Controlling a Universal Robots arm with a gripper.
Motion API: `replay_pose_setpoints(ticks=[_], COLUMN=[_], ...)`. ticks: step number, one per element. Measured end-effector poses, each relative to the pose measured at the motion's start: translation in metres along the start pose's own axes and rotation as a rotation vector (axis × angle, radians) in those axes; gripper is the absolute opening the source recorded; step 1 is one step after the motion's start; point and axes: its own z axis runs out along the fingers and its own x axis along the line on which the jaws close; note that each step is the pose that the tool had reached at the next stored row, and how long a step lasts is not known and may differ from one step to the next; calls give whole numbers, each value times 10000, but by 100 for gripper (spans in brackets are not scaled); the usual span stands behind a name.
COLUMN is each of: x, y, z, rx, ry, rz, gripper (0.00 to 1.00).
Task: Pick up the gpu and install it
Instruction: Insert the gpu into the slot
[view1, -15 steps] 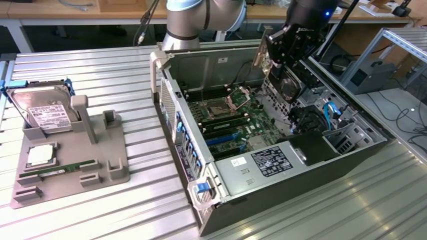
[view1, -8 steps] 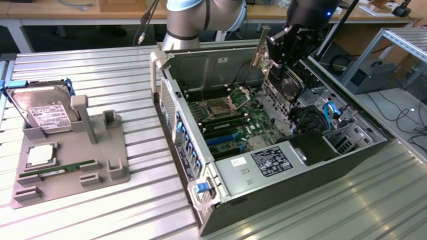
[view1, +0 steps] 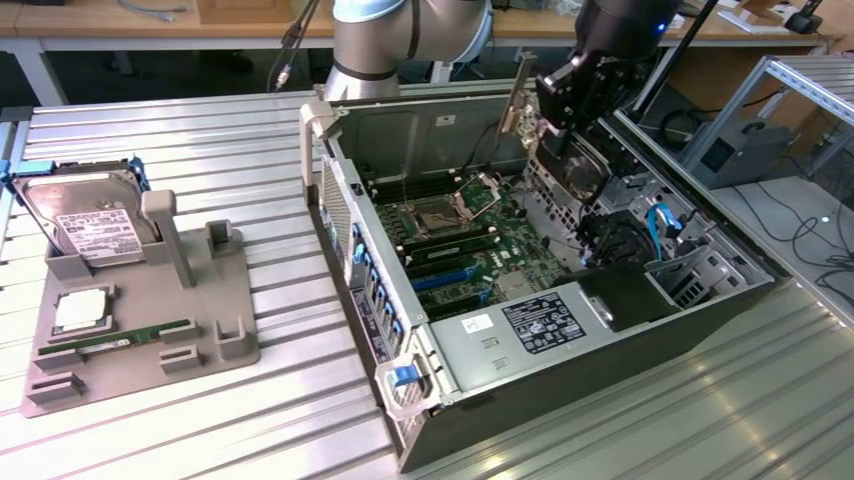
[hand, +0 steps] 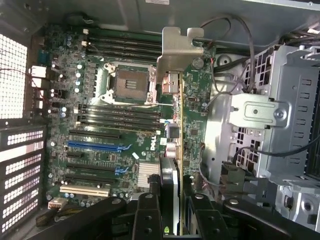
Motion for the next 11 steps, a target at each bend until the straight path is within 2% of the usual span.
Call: replay_pose_setpoints(ticks=[2,11], x=[-3,-3], y=[0,0], z=[0,0], rx=[-7,-20], ry=[3,7], rz=[-271,-760], gripper=[27,27])
